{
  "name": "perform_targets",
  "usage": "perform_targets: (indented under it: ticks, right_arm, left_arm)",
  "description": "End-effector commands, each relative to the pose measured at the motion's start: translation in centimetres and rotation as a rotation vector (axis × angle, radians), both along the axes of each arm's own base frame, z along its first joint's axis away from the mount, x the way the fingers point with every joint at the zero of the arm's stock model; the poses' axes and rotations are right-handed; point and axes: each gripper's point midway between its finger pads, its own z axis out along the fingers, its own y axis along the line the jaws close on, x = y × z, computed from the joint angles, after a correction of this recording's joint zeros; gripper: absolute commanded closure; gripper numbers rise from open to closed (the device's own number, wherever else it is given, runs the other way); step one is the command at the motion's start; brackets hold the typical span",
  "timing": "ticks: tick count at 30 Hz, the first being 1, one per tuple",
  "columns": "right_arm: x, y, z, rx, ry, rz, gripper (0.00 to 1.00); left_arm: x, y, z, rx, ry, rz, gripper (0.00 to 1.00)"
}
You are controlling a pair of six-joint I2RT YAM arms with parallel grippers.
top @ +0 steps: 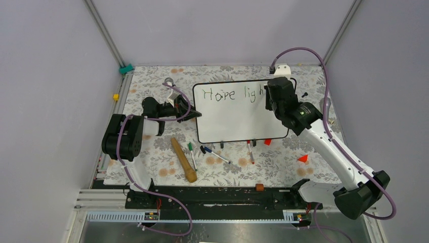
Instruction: Write a sentence on the whiteboard
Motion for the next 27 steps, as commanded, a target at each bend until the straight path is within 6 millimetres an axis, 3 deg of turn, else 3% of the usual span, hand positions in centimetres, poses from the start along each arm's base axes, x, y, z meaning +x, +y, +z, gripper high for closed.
perform_targets:
  ticks: [1,13,27]
  right_arm:
    - [-0.6,0.0,0.0,0.045,-0.008,0.009,1.0]
    - [-1.2,-1.1,-1.7,0.002,0.032,-0.03,1.0]
    - [-2.0,-1.9,1.5,0.029,-0.028,-0.037,1.0]
  left_arm:
    - [0.0,0.2,0.7,0.013,-0.213,-0.025,1.0]
    - [0.0,0.1,0.7,0.013,-0.213,-0.026,1.0]
    - [0.0,0.1,0.7,0.012,-0.213,-0.025,1.0]
